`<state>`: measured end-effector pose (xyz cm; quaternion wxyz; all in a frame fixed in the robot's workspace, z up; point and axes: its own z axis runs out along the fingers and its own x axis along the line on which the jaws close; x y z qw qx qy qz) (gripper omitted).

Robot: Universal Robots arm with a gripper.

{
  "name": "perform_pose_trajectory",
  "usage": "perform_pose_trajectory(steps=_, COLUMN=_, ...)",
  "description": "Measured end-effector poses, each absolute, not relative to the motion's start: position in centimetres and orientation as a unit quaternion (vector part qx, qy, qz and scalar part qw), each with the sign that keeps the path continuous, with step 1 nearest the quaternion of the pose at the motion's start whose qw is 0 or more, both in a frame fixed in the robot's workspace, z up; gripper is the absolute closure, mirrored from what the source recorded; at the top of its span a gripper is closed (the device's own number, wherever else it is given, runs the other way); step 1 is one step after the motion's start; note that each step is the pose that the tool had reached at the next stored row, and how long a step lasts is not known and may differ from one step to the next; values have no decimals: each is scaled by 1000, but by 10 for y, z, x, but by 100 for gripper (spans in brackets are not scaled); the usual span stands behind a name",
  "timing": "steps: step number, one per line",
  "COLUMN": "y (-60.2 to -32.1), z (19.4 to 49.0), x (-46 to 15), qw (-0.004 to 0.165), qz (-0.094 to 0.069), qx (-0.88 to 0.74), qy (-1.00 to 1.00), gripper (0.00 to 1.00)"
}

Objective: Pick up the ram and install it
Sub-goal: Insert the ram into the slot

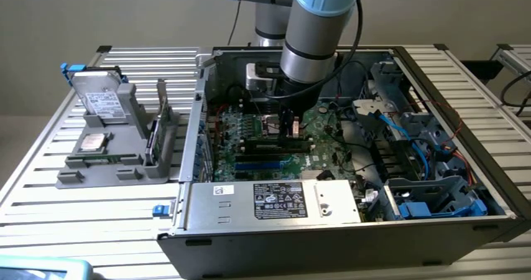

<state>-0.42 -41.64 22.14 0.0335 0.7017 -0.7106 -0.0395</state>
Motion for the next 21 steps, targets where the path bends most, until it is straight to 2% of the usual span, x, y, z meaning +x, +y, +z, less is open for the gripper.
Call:
perform_pose_trajectory(steps=12, y=-416, z=221, x=-4, qw=33, qz=-39, qx=702, qy=-711, gripper=87)
perform_pose_trajectory(steps=13, y=-416, z=221, x=-4, qw=33, qz=-40, qx=702, qy=-710, gripper=85)
perform_pose_trajectory(steps=14, y=-416, z=221, x=-4, qw=33, qz=-40, qx=702, qy=-710, gripper=80)
perform_pose_trajectory(steps=15, y=-416, z=221, x=-4, qw=33, qz=-40, qx=702, qy=-711, gripper=80)
perform_pose_trajectory(steps=16, y=-416, z=221, x=-4, qw=33, qz=-40, qx=702, qy=-711, gripper=73)
perform_pose_trajectory(steps=17, y=-416, z=221, x=-4, qw=33, qz=-40, qx=702, qy=-711, gripper=73)
perform_pose_trajectory(steps=19, y=-416, z=221, x=-4, qw=33, qz=-40, qx=702, qy=-711, gripper=62)
perform_pose_trajectory(steps=20, y=-416, z=221, x=-4, qw=33, qz=-39, qx=702, qy=-711, gripper=62)
perform_pose_trajectory(steps=21, y=-416, z=222, x=-4, qw=34, qz=-39, qx=702, qy=-711, gripper=55)
